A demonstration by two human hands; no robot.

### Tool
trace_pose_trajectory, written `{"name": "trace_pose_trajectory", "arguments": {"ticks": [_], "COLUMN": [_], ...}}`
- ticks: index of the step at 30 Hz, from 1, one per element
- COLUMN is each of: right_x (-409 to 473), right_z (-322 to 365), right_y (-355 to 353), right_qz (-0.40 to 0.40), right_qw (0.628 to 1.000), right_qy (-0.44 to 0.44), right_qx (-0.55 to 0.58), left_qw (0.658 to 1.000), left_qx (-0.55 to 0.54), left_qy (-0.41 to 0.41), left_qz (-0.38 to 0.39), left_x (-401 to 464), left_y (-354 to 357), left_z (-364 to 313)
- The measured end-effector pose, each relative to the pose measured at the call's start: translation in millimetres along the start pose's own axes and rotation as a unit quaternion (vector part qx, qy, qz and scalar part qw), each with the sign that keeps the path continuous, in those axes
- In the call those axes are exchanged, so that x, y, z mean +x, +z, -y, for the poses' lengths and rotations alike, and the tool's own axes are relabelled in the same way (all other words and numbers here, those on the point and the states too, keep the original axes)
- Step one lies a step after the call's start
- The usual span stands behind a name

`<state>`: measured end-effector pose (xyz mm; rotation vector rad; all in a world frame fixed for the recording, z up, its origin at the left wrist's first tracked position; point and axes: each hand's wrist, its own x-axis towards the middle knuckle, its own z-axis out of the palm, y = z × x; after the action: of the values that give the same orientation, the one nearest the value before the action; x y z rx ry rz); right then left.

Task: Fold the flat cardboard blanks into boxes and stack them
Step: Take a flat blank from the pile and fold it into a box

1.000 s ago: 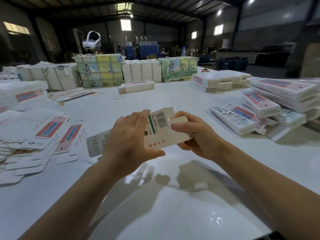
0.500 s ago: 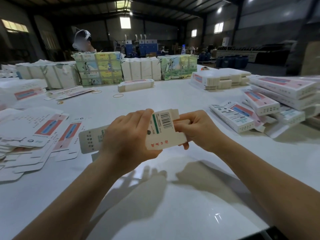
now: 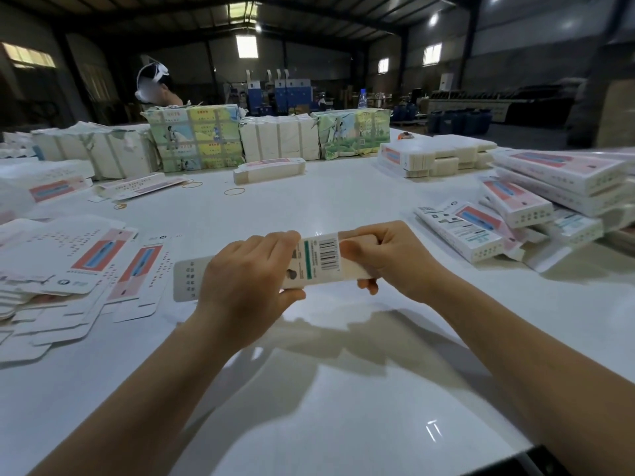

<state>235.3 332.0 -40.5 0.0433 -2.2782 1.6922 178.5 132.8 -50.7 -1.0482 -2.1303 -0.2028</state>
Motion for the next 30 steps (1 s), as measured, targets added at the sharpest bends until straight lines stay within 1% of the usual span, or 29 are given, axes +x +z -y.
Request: {"name": "trace_pose_trajectory", "arguments": {"ticks": [1, 2, 3, 4, 5, 6, 7, 8, 9, 12, 15, 19, 21, 23, 24, 25, 26, 28, 30], "right_x": [-0.1, -0.3, -0.8, -1.6, -3.3, -5.7, -7.9, -9.6, -10.6, -12.9, -16.5, -18.2, -18.2, -17.7, -16.9, -16.4, -16.8, -18.4, -20.3], "right_z": [0.4, 0.5, 0.2, -0.5, -1.2, -2.0, -3.4, -5.6, -8.0, -9.6, -9.4, -6.8, -4.7, -3.7, -4.0, -4.4, -3.9, -1.0, 2.1], "right_y": [1.2, 2.0, 2.8, 3.4, 4.8, 7.3, 11.3, 16.7, 23.1, 35.9, 42.9, 43.1, 40.0, 35.0, 32.4, 30.2, 28.4, 27.3, 30.6], "right_qz": [-0.021, -0.064, -0.130, -0.207, -0.271, -0.304, -0.305, -0.289, -0.267, -0.217, -0.166, -0.152, -0.158, -0.173, -0.171, -0.158, -0.137, -0.103, -0.114], "right_qw": [0.999, 0.996, 0.988, 0.973, 0.952, 0.931, 0.912, 0.899, 0.892, 0.910, 0.932, 0.948, 0.943, 0.921, 0.908, 0.904, 0.911, 0.940, 0.953], "right_qy": [-0.008, -0.023, -0.047, -0.086, -0.139, -0.198, -0.251, -0.292, -0.312, -0.299, -0.273, -0.231, -0.230, -0.250, -0.257, -0.255, -0.241, -0.215, -0.219], "right_qx": [0.023, 0.052, 0.067, 0.054, 0.012, -0.046, -0.107, -0.156, -0.186, -0.188, -0.169, -0.159, -0.179, -0.245, -0.283, -0.306, -0.305, -0.246, -0.176], "left_qw": [1.000, 1.000, 0.999, 0.999, 0.998, 0.997, 0.995, 0.994, 0.993, 0.991, 0.991, 0.993, 0.994, 0.995, 0.996, 0.996, 0.996, 0.996, 0.995], "left_qx": [0.008, 0.014, 0.017, 0.018, 0.017, 0.016, 0.016, 0.015, 0.015, 0.021, 0.044, 0.042, 0.030, 0.015, 0.007, 0.001, -0.003, -0.015, -0.028], "left_qy": [-0.004, -0.013, -0.026, -0.040, -0.056, -0.072, -0.087, -0.100, -0.109, -0.129, -0.121, -0.103, -0.100, -0.095, -0.091, -0.085, -0.080, -0.079, -0.093], "left_qz": [-0.005, -0.011, -0.018, -0.026, -0.033, -0.038, -0.040, -0.041, -0.039, -0.034, -0.034, -0.033, -0.027, -0.024, -0.024, -0.025, -0.025, -0.026, -0.024], "left_x": [-0.2, -0.5, -0.9, -1.3, -1.6, -2.0, -2.1, -2.1, -2.0, -1.8, -2.4, -3.5, -4.4, -5.5, -6.1, -6.9, -7.7, -8.8, -8.7], "left_y": [0.1, 0.0, -0.5, -1.1, -1.6, -2.2, -2.7, -2.9, -3.1, -2.7, -2.0, 0.9, 1.9, 1.9, 1.6, 1.2, 0.9, 0.0, -1.0], "left_z": [0.7, 1.5, 2.6, 3.9, 4.6, 4.6, 4.2, 3.9, 3.7, 2.3, -3.6, -9.3, -7.8, -6.6, -6.5, -7.0, -7.8, -9.3, -11.2]}}
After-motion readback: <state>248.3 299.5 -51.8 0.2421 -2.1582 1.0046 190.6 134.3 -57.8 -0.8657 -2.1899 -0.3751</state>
